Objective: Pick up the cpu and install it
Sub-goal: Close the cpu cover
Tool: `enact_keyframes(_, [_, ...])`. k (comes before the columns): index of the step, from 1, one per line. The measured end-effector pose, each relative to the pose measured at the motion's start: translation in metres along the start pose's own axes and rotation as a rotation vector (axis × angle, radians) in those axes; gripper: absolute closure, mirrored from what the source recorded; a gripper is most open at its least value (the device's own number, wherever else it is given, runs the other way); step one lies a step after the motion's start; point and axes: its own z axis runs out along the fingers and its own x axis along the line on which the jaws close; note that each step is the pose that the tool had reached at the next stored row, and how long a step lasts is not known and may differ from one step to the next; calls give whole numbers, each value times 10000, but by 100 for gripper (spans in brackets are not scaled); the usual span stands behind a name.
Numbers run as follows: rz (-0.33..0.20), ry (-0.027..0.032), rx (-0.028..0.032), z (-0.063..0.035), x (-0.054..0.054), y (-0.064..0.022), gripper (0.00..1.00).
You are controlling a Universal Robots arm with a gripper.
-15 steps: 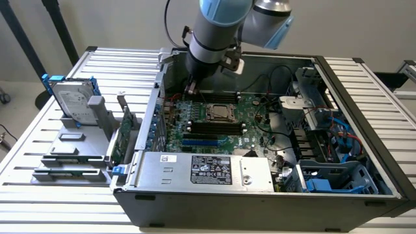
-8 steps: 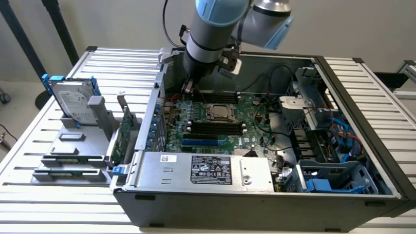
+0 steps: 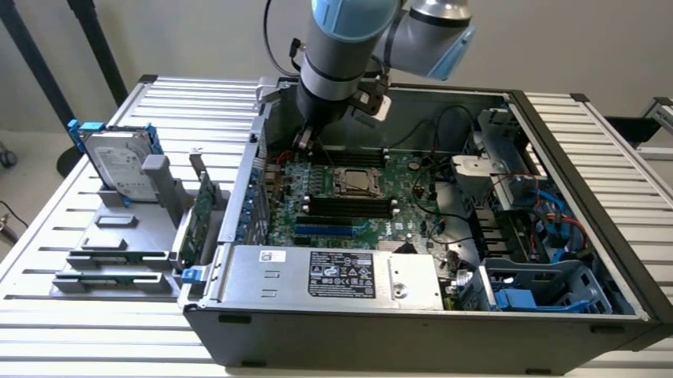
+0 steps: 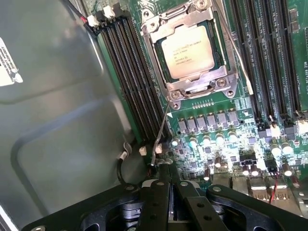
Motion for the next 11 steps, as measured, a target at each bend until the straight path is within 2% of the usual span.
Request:
enact_keyframes(3, [91,56,-56,2,6,-4,89])
enact_keyframes(11, [286,219,-123,7,18,-8,89])
